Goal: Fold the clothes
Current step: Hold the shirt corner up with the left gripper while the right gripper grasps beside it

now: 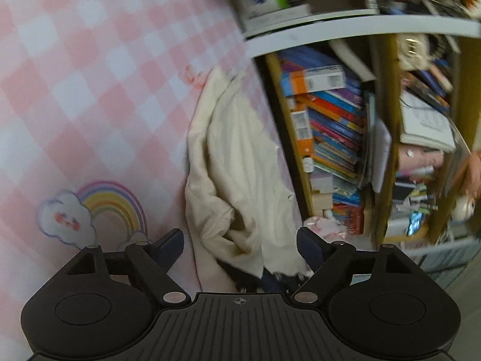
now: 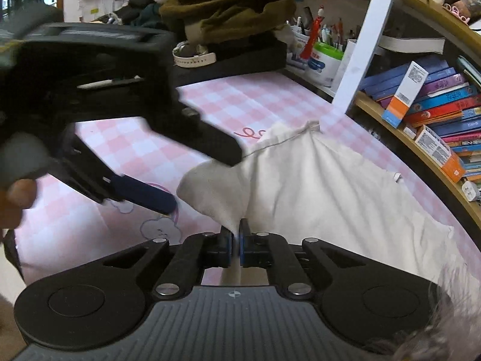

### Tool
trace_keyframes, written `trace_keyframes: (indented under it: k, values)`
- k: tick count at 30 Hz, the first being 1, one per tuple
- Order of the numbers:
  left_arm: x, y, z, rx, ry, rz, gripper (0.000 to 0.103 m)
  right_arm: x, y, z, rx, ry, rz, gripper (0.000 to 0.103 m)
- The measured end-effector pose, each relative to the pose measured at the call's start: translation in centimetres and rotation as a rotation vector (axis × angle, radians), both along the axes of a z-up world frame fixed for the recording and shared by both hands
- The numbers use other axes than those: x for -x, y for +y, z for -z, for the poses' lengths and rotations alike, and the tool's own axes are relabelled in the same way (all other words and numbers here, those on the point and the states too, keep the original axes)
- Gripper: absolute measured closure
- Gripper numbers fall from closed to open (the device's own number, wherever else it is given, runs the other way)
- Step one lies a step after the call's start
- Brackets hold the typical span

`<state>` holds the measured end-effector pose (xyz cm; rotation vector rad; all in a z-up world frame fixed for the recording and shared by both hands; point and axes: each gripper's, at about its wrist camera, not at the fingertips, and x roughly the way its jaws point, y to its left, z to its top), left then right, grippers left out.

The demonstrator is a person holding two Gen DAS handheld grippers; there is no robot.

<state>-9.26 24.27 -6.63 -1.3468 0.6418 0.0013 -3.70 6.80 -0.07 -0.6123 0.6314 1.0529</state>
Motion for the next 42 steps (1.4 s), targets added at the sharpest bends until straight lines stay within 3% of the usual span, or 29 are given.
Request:
trace_keyframes:
  k: [3, 5, 6, 8, 11, 17, 25, 32, 42]
  values:
    - [-1.1, -0.3, 0.9, 0.02, 0.035, 0.009, 0.023, 0.3, 0.0, 0.1, 0.001, 0.011, -0.009, 0.099]
    - [-1.4, -0.4, 1.1, 0.023, 0.039, 0.011, 0.036, 0.3, -0.1, 0.1, 0.005, 0.025, -0.01, 0.094]
    - [-1.5, -0.5, 1.2, 0.025, 0.041, 0.012, 0.045, 0.3, -0.3, 0.0, 0.003, 0.034, -0.011, 0.088]
    - [-1.6, -0.5, 1.5, 0.028, 0.047, 0.013, 0.058, 0.1, -0.9, -0.4, -0.01, 0.058, -0.012, 0.049]
    - [-1.6, -0.4, 1.8, 0.027, 0.058, 0.014, 0.069, -1.0, -2.5, -1.2, -0.035, 0.112, 0.004, 0.04]
    - [-1.3, -0.3, 2.3, 0.013, 0.071, 0.011, 0.084, -5.3, -6.1, -3.1, -0.073, 0.181, 0.165, 0.022]
    - [-0.9, -0.5, 1.8, -0.056, 0.047, 0.031, 0.094, -11.7, -4.6, -4.4, -0.046, 0.219, 0.359, 0.016]
    - [-2.2, -2.4, -1.7, -0.284, -0.024, 0.155, 0.095, -14.6, 1.6, -3.5, 0.05, 0.286, 0.347, 0.014]
    - [-3.6, -5.0, -3.8, -0.445, -0.09, 0.296, 0.095, -17.2, 10.9, -3.0, 0.229, 0.358, 0.301, 0.014]
